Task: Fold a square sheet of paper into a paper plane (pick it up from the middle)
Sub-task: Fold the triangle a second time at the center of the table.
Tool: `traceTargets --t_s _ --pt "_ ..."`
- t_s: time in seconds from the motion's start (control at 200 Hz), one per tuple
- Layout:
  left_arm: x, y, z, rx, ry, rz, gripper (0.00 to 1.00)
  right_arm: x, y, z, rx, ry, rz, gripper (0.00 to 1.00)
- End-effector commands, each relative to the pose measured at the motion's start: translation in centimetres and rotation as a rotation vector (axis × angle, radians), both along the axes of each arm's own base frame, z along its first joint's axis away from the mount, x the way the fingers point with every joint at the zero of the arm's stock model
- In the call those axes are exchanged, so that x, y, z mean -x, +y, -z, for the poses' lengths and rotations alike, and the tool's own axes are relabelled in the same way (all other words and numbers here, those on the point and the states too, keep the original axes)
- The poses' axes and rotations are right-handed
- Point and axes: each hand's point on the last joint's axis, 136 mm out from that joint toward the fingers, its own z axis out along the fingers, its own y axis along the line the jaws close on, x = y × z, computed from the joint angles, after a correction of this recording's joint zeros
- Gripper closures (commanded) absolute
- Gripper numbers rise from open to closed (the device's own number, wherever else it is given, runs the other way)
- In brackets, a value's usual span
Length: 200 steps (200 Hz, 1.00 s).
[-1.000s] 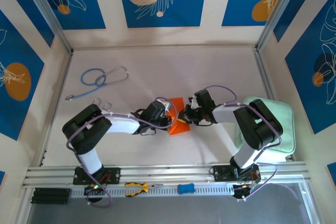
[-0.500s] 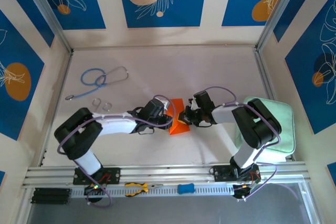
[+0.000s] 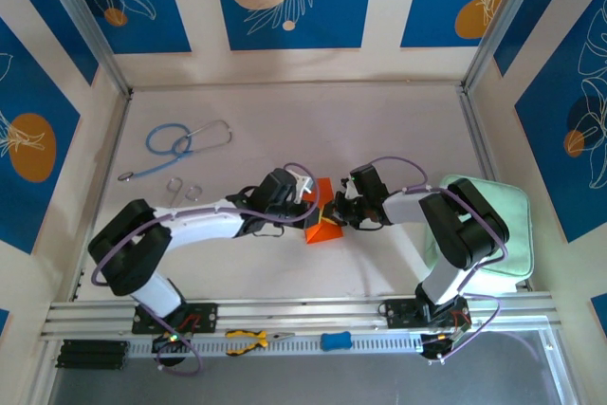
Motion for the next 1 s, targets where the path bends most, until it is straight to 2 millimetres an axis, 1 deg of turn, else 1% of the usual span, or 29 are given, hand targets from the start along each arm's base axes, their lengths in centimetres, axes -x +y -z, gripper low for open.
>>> traceTargets --t_s 0.0,0.135,0.2,0.585,0.8,0.995 --pt "1.4 -2.0 0.2 0.057 0.102 0.089 1.0 1.5 -1.6 2.0 0.08 0.066 0.027 1.0" --pt "2.0 -2.4 1.9 0.042 0.169 0.11 1.0 1.4 -1.6 2.0 0.081 0.067 0.027 1.0" --pt "2.0 -2.4 2.3 0.037 0.18 0.108 1.0 1.4 -1.7 2.0 0.081 0.068 0.027 1.0" --pt "1.9 -0.4 5.5 -0.087 0.195 0.046 1.0 1.4 -1.6 2.0 0.081 0.069 0.025 1.0" --pt "1.8 0.1 6.4 -0.102 0.201 0.028 1.0 1.5 -1.6 2.0 0.079 0.07 0.023 1.0" --pt "2.3 0.4 6.9 -0.094 0.218 0.026 1.0 1.5 -1.7 2.0 0.081 0.071 0.022 1.0"
